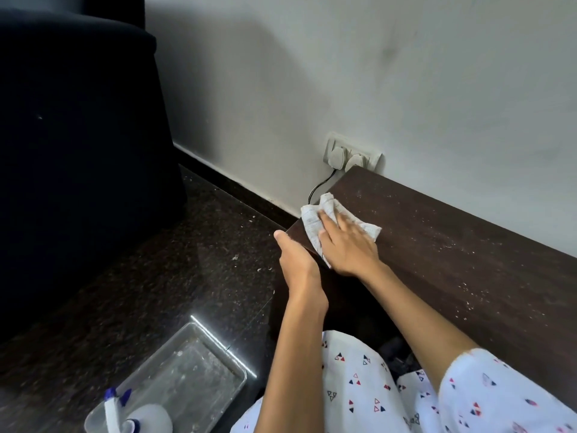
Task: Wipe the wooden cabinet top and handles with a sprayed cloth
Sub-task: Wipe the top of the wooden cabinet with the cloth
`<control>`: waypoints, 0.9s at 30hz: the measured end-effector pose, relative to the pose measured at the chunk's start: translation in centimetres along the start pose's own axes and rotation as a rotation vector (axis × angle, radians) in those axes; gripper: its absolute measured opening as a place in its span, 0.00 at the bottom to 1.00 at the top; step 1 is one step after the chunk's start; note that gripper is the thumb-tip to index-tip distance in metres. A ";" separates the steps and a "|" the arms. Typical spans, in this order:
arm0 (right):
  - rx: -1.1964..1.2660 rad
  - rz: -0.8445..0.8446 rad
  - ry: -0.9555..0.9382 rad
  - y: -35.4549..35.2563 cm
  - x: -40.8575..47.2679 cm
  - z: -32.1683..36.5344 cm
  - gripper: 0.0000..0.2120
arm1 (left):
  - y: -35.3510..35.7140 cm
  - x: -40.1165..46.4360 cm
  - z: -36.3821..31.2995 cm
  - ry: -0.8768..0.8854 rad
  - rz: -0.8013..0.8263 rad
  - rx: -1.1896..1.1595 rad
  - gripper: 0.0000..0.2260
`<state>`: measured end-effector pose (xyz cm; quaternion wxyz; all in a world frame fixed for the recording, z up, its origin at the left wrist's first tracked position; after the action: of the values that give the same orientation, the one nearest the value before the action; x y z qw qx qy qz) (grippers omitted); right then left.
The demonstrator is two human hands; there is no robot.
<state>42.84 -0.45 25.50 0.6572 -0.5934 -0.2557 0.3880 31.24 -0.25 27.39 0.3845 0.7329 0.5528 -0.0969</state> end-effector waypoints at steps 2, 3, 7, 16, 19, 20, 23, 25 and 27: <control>-0.016 -0.030 0.041 0.0 1.3 0.7 0.25 | 0.0 -0.2 -0.2 -0.007 0.009 0.008 0.27; -0.018 -0.037 0.020 0.0 1.5 1.3 0.25 | -0.1 -0.2 -0.3 -0.019 0.016 0.005 0.27; -0.033 0.029 -0.277 0.4 -1.2 2.1 0.24 | -0.3 0.0 -0.2 -0.007 0.017 -0.017 0.26; -0.091 0.033 -0.094 -0.1 2.0 1.7 0.24 | -0.2 0.0 -0.1 -0.013 0.004 0.029 0.28; -0.093 0.083 -0.349 0.6 -0.7 2.9 0.24 | -0.2 0.6 0.2 -0.005 0.002 0.013 0.29; -0.085 0.083 -0.401 0.6 -1.8 2.4 0.24 | -0.2 0.7 0.4 -0.019 0.011 0.017 0.28; -0.024 0.082 -0.307 -0.2 -2.1 -0.9 0.23 | 0.4 0.4 0.8 -0.028 0.026 0.053 0.25; -0.016 0.077 -0.159 -0.9 -0.3 -2.5 0.23 | 1.0 0.3 1.0 -0.008 0.051 0.101 0.27; -0.043 0.048 -0.048 -1.3 2.1 -2.5 0.24 | 1.3 0.2 1.0 0.021 0.060 0.130 0.27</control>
<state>46.35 -0.18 26.03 0.6286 -0.6039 -0.2652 0.4121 32.79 -0.89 27.18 0.3329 0.7736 0.5271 -0.1134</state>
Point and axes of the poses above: each hand's wrist, its own x-axis towards the middle knuckle, its own y-axis out of the palm, z = x × y, the point moved 4 cm from there along x, towards the middle knuckle, and after that the axes turned 1 degree about y, right-handed, at the moved point
